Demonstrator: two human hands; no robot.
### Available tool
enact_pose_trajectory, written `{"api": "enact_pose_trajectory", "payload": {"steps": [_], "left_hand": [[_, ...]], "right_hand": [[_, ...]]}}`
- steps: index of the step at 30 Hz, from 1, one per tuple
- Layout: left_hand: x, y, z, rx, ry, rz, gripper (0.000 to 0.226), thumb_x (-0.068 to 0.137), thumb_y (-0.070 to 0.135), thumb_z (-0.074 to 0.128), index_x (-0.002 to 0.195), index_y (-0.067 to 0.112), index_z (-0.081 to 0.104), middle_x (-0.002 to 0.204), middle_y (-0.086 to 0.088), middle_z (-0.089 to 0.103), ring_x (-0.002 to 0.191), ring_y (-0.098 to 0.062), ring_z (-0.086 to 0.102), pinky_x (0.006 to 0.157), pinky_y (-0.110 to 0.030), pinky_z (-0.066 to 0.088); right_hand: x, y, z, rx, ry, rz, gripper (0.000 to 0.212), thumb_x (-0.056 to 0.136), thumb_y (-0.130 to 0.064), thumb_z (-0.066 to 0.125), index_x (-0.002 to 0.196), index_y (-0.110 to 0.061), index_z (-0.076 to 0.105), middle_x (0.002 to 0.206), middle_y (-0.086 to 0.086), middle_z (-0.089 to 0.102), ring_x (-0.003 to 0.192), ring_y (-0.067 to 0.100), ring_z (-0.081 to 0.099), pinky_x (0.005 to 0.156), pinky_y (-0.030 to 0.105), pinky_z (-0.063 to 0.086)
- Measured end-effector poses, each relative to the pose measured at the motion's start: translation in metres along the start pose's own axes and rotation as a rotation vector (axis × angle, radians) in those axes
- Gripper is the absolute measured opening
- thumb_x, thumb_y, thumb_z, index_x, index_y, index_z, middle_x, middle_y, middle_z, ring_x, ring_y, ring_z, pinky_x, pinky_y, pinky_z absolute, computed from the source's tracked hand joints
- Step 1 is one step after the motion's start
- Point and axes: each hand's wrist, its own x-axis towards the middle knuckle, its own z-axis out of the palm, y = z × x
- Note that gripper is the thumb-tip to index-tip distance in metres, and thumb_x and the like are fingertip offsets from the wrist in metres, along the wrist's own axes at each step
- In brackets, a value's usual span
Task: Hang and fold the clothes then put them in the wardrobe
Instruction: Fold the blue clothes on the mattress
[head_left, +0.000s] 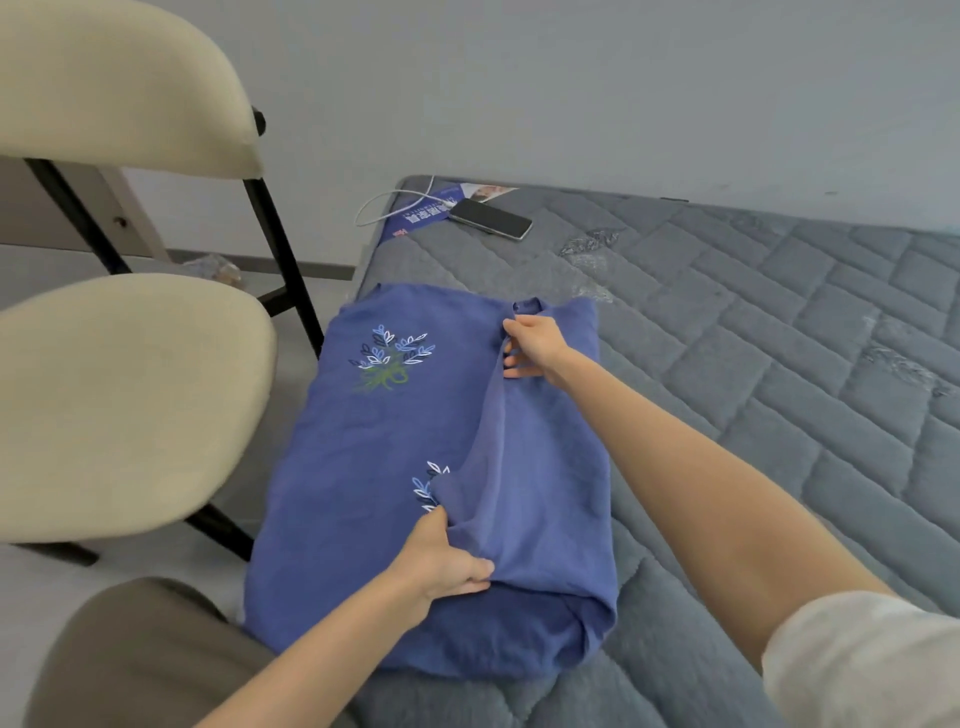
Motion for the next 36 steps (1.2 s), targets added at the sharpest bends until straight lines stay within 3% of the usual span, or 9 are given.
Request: {"api": "enact_pose_trajectory", "payload": {"steps": [3,5,9,13,18,23,28,32,36], "left_hand": [[0.001,-0.005,-0.009,0.062,-0.055,0.008,0.065,0.076,-0.006,0.072,0.13,0.017,0.044,0.121,0.004,0.053,0.103,-0.015,0.059,0.066,-0.022,0.058],[0.002,-0.004,-0.012,0.082,-0.075,-0.025,0.079,0.071,0.011,0.081,0.136,0.021,0.038,0.126,0.01,0.052,0.106,-0.01,0.058,0.072,-0.023,0.057],[0.013,0.003,-0.018,-0.114,0.032,-0.087,0.062,0.065,0.037,0.084,0.116,0.017,0.056,0.109,0.007,0.067,0.097,-0.011,0.064,0.075,-0.027,0.053],[0.03,0.004,-0.019,-0.014,0.224,0.007,0.043,0.069,0.029,0.083,0.101,0.01,0.061,0.1,-0.001,0.068,0.091,-0.015,0.065,0.074,-0.033,0.057],[0.033,-0.007,-0.026,0.137,0.207,0.009,0.019,0.078,0.012,0.073,0.09,0.011,0.059,0.105,-0.009,0.066,0.094,-0.025,0.065,0.072,-0.04,0.058],[0.016,-0.008,-0.041,0.565,0.3,0.076,0.033,0.082,0.032,0.067,0.093,0.012,0.042,0.097,0.001,0.054,0.076,-0.025,0.068,0.071,-0.037,0.056],[0.001,0.0,-0.021,1.001,0.53,0.547,0.05,0.082,0.041,0.064,0.117,0.014,0.041,0.119,-0.004,0.037,0.113,-0.026,0.039,0.079,-0.03,0.038],[0.001,0.005,0.035,1.058,0.312,0.713,0.068,0.087,0.046,0.055,0.14,0.013,0.028,0.144,-0.008,0.022,0.133,-0.024,0.022,0.107,-0.031,0.024],[0.005,-0.012,0.083,1.209,0.103,0.672,0.092,0.087,0.05,0.053,0.15,0.011,-0.002,0.157,-0.014,-0.013,0.144,-0.03,-0.015,0.117,-0.047,-0.005]], "right_hand": [[0.001,0.004,0.009,-0.085,-0.082,0.026,0.023,0.098,-0.022,0.045,0.077,-0.019,0.056,0.066,0.006,0.051,0.05,0.017,0.048,0.051,0.03,0.057],[-0.003,0.007,0.011,-0.149,-0.149,0.042,0.016,0.098,-0.024,0.045,0.103,-0.034,0.056,0.068,0.004,0.052,0.052,0.016,0.047,0.053,0.03,0.058],[-0.006,0.012,0.007,-0.265,-0.137,0.015,0.039,0.097,-0.029,0.049,0.136,-0.032,0.048,0.087,0.004,0.057,0.063,0.016,0.049,0.065,0.031,0.057],[-0.013,0.017,0.004,-0.333,-0.04,-0.069,0.038,0.096,-0.022,0.047,0.133,-0.023,0.054,0.107,0.002,0.055,0.086,0.018,0.051,0.068,0.028,0.052],[-0.027,0.027,-0.008,-0.396,0.063,-0.165,0.032,0.095,-0.017,0.047,0.124,-0.021,0.06,0.115,0.004,0.06,0.102,0.018,0.056,0.087,0.033,0.051],[-0.045,0.046,-0.012,-0.463,0.186,-0.191,0.031,0.093,-0.015,0.049,0.122,-0.018,0.06,0.119,0.006,0.058,0.113,0.02,0.051,0.1,0.028,0.037],[-0.059,0.066,-0.028,-0.465,0.352,-0.079,0.037,0.094,-0.016,0.046,0.13,-0.02,0.049,0.136,0.01,0.036,0.128,0.03,0.027,0.09,0.027,0.026],[-0.059,0.07,-0.051,-0.434,0.394,-0.035,0.041,0.093,-0.015,0.046,0.133,-0.022,0.046,0.141,0.015,0.031,0.131,0.032,0.024,0.099,0.032,0.028],[-0.051,0.071,-0.068,-0.315,0.325,0.011,0.048,0.092,-0.018,0.051,0.138,-0.023,0.04,0.129,0.016,0.046,0.117,0.03,0.046,0.103,0.04,0.039]]}}
